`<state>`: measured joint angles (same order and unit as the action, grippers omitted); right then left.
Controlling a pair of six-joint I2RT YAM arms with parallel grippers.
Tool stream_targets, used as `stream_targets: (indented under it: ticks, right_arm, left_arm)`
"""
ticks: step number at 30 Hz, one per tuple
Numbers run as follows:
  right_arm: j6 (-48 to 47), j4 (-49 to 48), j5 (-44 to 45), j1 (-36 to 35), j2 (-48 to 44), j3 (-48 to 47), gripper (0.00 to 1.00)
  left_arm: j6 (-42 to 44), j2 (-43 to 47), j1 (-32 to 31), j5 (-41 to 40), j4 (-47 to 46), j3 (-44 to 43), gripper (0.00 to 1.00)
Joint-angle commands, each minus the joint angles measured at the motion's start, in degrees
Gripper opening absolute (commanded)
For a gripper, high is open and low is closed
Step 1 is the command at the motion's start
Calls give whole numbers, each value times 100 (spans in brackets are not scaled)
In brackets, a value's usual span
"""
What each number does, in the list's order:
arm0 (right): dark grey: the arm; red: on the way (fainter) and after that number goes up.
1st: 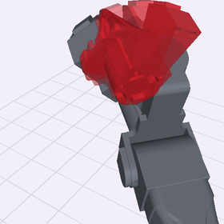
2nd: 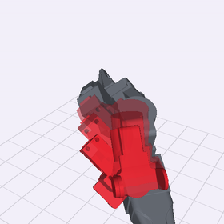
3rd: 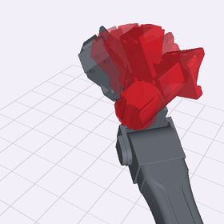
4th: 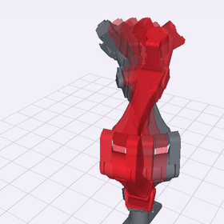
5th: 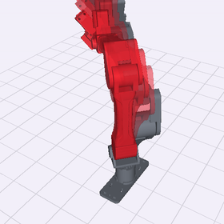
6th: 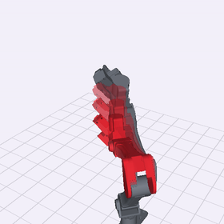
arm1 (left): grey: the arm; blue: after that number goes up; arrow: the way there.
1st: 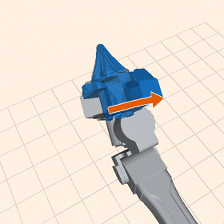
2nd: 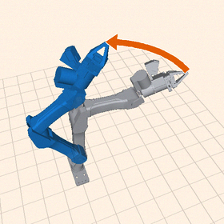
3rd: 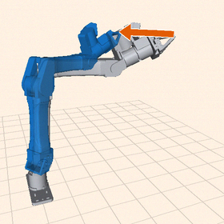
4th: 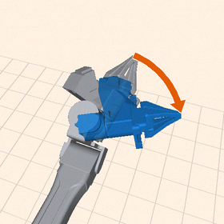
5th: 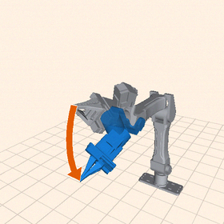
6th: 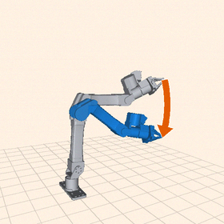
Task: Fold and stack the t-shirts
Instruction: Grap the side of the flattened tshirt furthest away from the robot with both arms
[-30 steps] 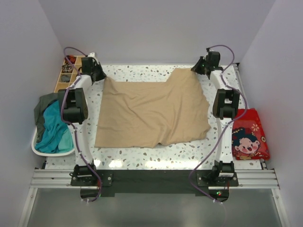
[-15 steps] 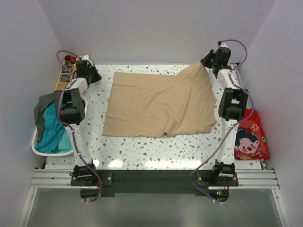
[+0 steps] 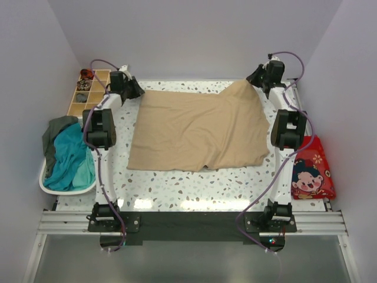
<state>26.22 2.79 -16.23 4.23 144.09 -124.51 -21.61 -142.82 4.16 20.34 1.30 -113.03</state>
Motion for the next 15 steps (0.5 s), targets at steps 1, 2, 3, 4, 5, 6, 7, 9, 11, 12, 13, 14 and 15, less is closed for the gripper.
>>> stream_targets:
  ticks: [1, 2, 3, 4, 5, 6, 7, 9, 11, 12, 13, 14, 15]
  right_arm:
    - [41, -112, -170, -45, -30, 5, 0]
    - [41, -86, -179, -36, -30, -12, 0]
    - [50, -77, -179, -45, -22, -21, 0]
    - [41, -77, -188, -54, -21, -30, 0]
    - [41, -77, -205, -54, -13, -21, 0]
    - [41, -68, -223, -54, -13, -30, 0]
    - [41, -68, -232, -54, -4, -30, 0]
    - [50, -68, -267, -62, -4, -30, 0]
    - [50, -42, -276, -63, 5, -30, 0]
    - [50, -50, -284, -63, 14, -30, 0]
    - [59, -50, -310, -63, 31, -38, 0]
    - [59, -50, -328, -63, 31, -47, 0]
    - [59, -33, -337, -63, 66, -47, 0]
  left_arm:
    - [244, -210, -302, 23, 283, -439, 34]
    - [253, -237, -328, -3, 292, -456, 35]
    - [279, -255, -346, -64, 309, -465, 36]
    - [323, -281, -372, -74, 327, -483, 37]
    - [332, -298, -372, -91, 344, -483, 38]
    - [350, -316, -372, -135, 397, -552, 39]
    - [385, -308, -372, -222, 423, -562, 39]
    - [464, -255, -372, -528, 458, -544, 42]
    - [605, -193, -530, -706, 485, -527, 45]
    - [640, -184, -548, -820, 511, -553, 46]
    - [666, -210, -574, -873, 572, -597, 46]
    - [675, -228, -583, -917, 590, -632, 47]
    - [693, -246, -601, -1013, 643, -711, 47]
